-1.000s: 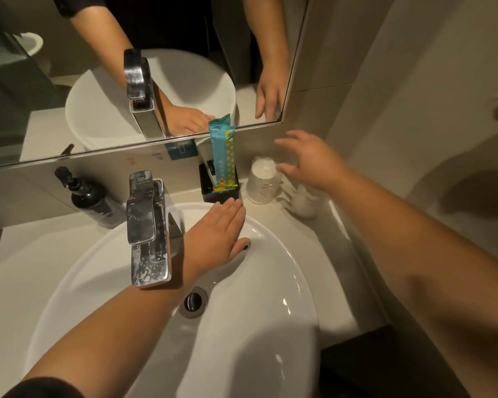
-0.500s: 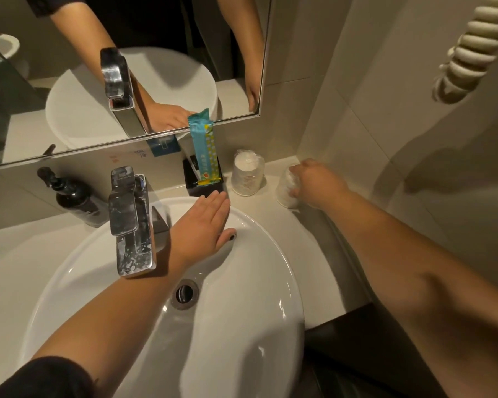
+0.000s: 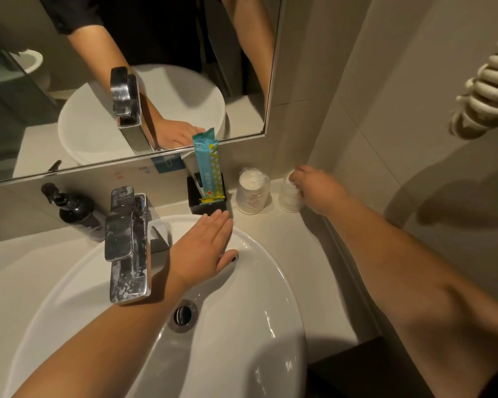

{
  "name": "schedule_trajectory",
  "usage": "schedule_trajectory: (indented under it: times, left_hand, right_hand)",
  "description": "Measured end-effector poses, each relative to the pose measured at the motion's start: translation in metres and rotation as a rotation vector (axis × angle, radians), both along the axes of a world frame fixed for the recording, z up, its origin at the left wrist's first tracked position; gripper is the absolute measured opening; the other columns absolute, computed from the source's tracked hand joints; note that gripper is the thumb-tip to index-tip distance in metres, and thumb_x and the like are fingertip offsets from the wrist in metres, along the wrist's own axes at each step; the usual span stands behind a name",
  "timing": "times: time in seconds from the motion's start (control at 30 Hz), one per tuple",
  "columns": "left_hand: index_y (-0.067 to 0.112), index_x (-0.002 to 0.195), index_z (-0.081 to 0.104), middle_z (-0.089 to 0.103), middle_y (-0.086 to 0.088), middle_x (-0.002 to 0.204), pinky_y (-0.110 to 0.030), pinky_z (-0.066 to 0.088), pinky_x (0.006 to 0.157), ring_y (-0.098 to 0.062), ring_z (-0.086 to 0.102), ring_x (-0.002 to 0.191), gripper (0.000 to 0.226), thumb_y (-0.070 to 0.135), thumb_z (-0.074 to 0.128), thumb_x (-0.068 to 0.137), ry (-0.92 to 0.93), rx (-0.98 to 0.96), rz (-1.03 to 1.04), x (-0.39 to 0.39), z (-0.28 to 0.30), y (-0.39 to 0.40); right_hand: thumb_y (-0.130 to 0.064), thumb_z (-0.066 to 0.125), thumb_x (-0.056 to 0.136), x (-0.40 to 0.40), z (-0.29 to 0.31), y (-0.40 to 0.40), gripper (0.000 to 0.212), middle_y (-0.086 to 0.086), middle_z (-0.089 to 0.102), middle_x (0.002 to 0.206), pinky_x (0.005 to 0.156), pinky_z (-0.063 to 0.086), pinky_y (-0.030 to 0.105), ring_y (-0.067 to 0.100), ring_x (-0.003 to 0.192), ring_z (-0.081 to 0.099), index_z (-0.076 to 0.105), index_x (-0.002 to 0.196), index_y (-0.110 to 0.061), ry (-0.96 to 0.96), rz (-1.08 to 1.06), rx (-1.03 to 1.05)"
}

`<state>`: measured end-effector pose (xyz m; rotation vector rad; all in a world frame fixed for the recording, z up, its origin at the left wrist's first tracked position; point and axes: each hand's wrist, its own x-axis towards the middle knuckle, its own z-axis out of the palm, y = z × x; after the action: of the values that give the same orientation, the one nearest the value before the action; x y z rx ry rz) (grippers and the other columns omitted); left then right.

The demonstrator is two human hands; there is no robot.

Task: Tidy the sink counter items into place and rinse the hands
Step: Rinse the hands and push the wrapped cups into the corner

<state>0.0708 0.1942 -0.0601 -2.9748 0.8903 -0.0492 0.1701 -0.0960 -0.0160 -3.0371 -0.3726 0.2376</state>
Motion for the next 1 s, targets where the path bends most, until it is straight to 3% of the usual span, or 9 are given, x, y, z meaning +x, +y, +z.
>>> schedule_trajectory:
  times: [0.1, 0.5, 0.6, 0.7, 0.8, 0.87, 0.93, 1.0]
  left_hand:
    - [0.006, 0.14, 0.042, 0.044, -0.013, 0.145, -0.045, 0.025, 0.112, -0.029, 0.04, 0.135, 0.067, 0.055, 0.032, 0.095, -0.025, -0.004, -0.002, 0.0, -0.002, 0.0]
    - [0.006, 0.14, 0.044, 0.046, -0.014, 0.144, -0.046, 0.03, 0.112, -0.029, 0.042, 0.135, 0.067, 0.054, 0.038, 0.094, -0.074, -0.02, -0.02, 0.001, -0.009, 0.001]
    - [0.006, 0.14, 0.043, 0.046, -0.013, 0.144, -0.046, 0.028, 0.112, -0.028, 0.042, 0.135, 0.067, 0.055, 0.036, 0.095, -0.081, -0.022, -0.02, 0.001, -0.01, 0.002]
    - [0.006, 0.14, 0.042, 0.045, -0.013, 0.145, -0.046, 0.028, 0.113, -0.028, 0.04, 0.136, 0.067, 0.055, 0.033, 0.095, -0.076, -0.02, -0.019, 0.001, -0.009, 0.001]
    - [0.006, 0.14, 0.043, 0.045, -0.013, 0.145, -0.044, 0.027, 0.113, -0.028, 0.04, 0.136, 0.067, 0.054, 0.032, 0.096, -0.071, -0.027, -0.018, 0.001, -0.008, 0.0]
    - [0.006, 0.14, 0.043, 0.045, -0.013, 0.145, -0.044, 0.026, 0.114, -0.029, 0.04, 0.136, 0.066, 0.054, 0.033, 0.096, -0.073, -0.024, -0.022, 0.001, -0.007, 0.001]
    - [0.005, 0.139, 0.045, 0.046, -0.015, 0.144, -0.045, 0.026, 0.113, -0.03, 0.041, 0.135, 0.067, 0.054, 0.035, 0.095, -0.082, -0.021, -0.034, 0.002, -0.008, 0.001]
    - [0.003, 0.138, 0.046, 0.048, -0.016, 0.142, -0.045, 0.027, 0.113, -0.031, 0.042, 0.134, 0.067, 0.053, 0.037, 0.094, -0.086, -0.037, -0.043, 0.003, -0.009, 0.001]
  right_hand:
    - [0.002, 0.056, 0.079, 0.007, 0.001, 0.004, 0.039, 0.011, 0.054, 0.119, 0.078, 0.045, 0.036, 0.037, 0.102, 0.057, 0.055, 0.113, -0.016, -0.017, 0.038, 0.009]
    - [0.003, 0.052, 0.081, 0.018, -0.001, 0.003, 0.038, 0.015, 0.052, 0.127, 0.082, 0.044, 0.038, 0.038, 0.104, 0.056, 0.052, 0.114, -0.015, -0.024, 0.07, 0.011]
    - [0.001, 0.057, 0.079, 0.018, -0.002, 0.001, 0.043, 0.013, 0.038, 0.148, 0.096, 0.04, 0.037, 0.04, 0.124, 0.046, 0.05, 0.118, -0.015, -0.009, 0.08, 0.008]
    - [-0.007, 0.065, 0.081, 0.009, 0.009, 0.004, 0.062, 0.01, 0.021, 0.158, 0.11, 0.03, 0.044, 0.039, 0.141, 0.025, 0.043, 0.137, -0.021, -0.025, 0.046, 0.012]
    - [-0.016, 0.07, 0.081, -0.011, 0.025, 0.028, 0.051, 0.017, 0.042, 0.144, 0.102, 0.039, 0.052, 0.041, 0.132, 0.038, 0.055, 0.13, -0.016, -0.248, 0.136, 0.11]
    - [-0.015, 0.071, 0.078, -0.025, 0.03, 0.057, 0.036, 0.016, 0.061, 0.119, 0.085, 0.049, 0.048, 0.04, 0.107, 0.057, 0.066, 0.114, -0.013, -0.364, 0.268, 0.184]
    - [-0.019, 0.064, 0.085, -0.037, 0.03, 0.091, 0.026, 0.011, 0.064, 0.102, 0.075, 0.049, 0.039, 0.033, 0.093, 0.059, 0.068, 0.11, -0.014, -0.312, 0.361, 0.188]
    - [-0.025, 0.052, 0.093, -0.038, 0.026, 0.119, 0.026, 0.009, 0.063, 0.102, 0.073, 0.049, 0.035, 0.029, 0.095, 0.058, 0.065, 0.114, -0.016, -0.171, 0.368, 0.157]
